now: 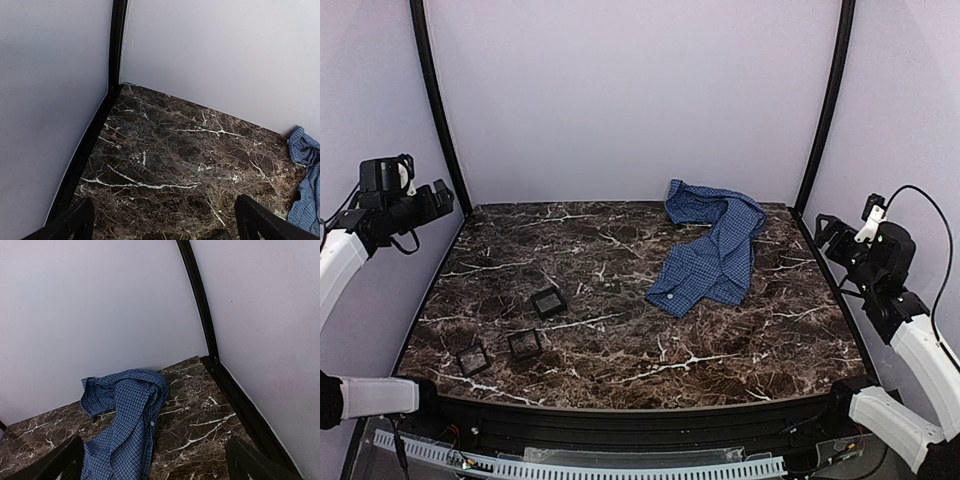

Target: Remove the brooch from the garment

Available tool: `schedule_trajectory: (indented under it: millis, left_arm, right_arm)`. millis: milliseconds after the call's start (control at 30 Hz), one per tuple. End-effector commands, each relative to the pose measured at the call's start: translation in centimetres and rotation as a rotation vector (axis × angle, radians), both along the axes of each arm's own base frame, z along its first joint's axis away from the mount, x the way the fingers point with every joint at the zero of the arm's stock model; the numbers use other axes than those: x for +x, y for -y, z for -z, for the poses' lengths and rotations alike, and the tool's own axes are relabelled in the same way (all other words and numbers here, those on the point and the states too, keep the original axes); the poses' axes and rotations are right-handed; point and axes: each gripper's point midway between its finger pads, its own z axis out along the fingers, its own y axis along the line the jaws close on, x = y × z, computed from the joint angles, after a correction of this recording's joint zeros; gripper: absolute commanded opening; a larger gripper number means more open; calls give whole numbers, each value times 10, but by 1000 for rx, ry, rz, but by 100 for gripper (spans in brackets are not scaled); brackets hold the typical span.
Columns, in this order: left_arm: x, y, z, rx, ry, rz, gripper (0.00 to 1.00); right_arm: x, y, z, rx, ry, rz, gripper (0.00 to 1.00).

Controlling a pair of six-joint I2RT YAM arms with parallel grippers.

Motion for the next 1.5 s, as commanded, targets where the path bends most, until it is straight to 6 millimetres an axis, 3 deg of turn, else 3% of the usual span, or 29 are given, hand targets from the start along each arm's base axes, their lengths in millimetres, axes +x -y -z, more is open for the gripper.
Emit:
schedule_trajectory:
  millis: [0, 100, 233, 300, 333, 500, 633, 700, 833, 1033, 1267, 1467]
  left_arm:
    - [-5, -5, 1, 27, 0, -26, 100]
    - [-5, -6, 0, 21, 12, -40, 100]
    - [-1, 13, -8, -34, 86, 56, 100]
    - [5, 26, -14, -56, 101, 110, 100]
    - [9, 34, -5, -47, 64, 132, 100]
    - [24, 100, 6, -11, -26, 338, 100]
    - [30, 141, 36, -6, -115, 487, 100]
    - [29, 151, 53, -27, -164, 535, 100]
    - [23, 161, 71, -40, -225, 574, 100]
    - [19, 165, 64, -48, -207, 596, 100]
    - [18, 164, 63, -42, -209, 595, 100]
    - [17, 165, 62, -47, -210, 598, 100]
  right_arm:
    - [-1, -2, -8, -11, -2, -15, 99]
    - [1, -7, -6, -10, -30, -43, 99]
    - [13, -23, 1, -1, -115, -133, 97]
    - [25, -35, 18, 17, -205, -191, 96]
    - [30, -42, 26, 26, -248, -220, 95]
    - [61, -67, 90, 43, -500, -322, 90]
    - [84, -82, 126, 88, -594, -378, 88]
    - [93, -90, 140, 101, -629, -397, 86]
    - [107, -108, 164, 116, -682, -439, 75]
    - [119, -123, 197, 142, -741, -446, 65]
    - [128, -132, 214, 132, -772, -450, 52]
    - [127, -138, 214, 120, -772, -470, 10]
